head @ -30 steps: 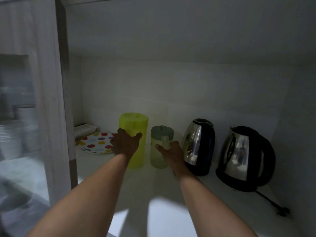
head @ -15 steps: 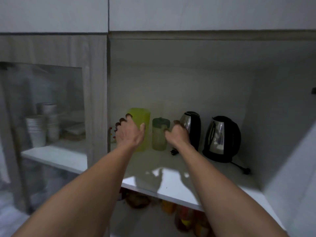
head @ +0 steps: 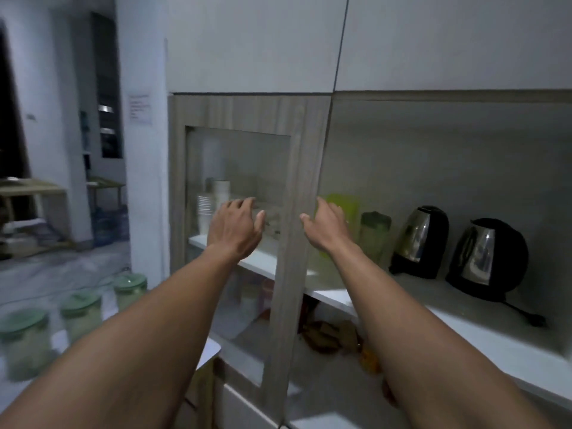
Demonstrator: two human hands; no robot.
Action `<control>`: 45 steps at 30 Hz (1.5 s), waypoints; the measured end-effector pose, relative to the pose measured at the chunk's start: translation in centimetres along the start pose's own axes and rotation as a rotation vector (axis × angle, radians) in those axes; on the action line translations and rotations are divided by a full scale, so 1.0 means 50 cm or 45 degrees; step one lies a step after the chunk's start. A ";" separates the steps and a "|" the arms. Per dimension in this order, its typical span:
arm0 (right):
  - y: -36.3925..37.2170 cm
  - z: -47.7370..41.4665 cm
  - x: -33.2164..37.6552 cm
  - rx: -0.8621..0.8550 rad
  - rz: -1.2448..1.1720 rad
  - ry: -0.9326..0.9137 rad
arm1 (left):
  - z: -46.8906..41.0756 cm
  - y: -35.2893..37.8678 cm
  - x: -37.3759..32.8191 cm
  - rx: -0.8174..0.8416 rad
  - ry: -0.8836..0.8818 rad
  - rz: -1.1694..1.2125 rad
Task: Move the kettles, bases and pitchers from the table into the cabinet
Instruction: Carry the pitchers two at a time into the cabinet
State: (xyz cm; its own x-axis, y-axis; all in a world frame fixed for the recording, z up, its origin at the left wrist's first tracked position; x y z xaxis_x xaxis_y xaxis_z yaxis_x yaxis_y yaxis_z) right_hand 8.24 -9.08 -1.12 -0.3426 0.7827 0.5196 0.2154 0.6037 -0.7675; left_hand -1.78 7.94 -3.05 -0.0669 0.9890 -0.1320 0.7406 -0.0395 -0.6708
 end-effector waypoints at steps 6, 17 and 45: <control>0.122 0.088 0.199 0.168 -0.031 -0.219 | 0.117 -0.110 0.194 0.139 -0.236 -0.204; 0.355 0.227 0.514 0.462 -0.095 -0.628 | 0.332 -0.292 0.467 0.122 -0.762 -0.404; 0.957 0.499 0.762 1.016 -0.195 -0.768 | 0.745 -0.225 0.918 0.033 -1.340 -0.222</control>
State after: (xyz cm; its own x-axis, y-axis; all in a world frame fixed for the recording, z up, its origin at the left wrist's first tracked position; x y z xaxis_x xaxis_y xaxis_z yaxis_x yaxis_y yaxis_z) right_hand -17.32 45.86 -27.45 -0.7680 0.3651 0.5262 -0.4680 0.2410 -0.8503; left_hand -38.07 48.46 -28.74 -0.7238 0.3608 -0.5882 0.6514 0.0757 -0.7550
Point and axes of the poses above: each hand's wrist, its own z-axis away from the middle knuckle, its own y-axis out of the palm, x = y × z, the point moved 3 cm from there along -z, towards the middle knuckle, and after that the axes turned 12 degrees about y, right-handed, at the moved point
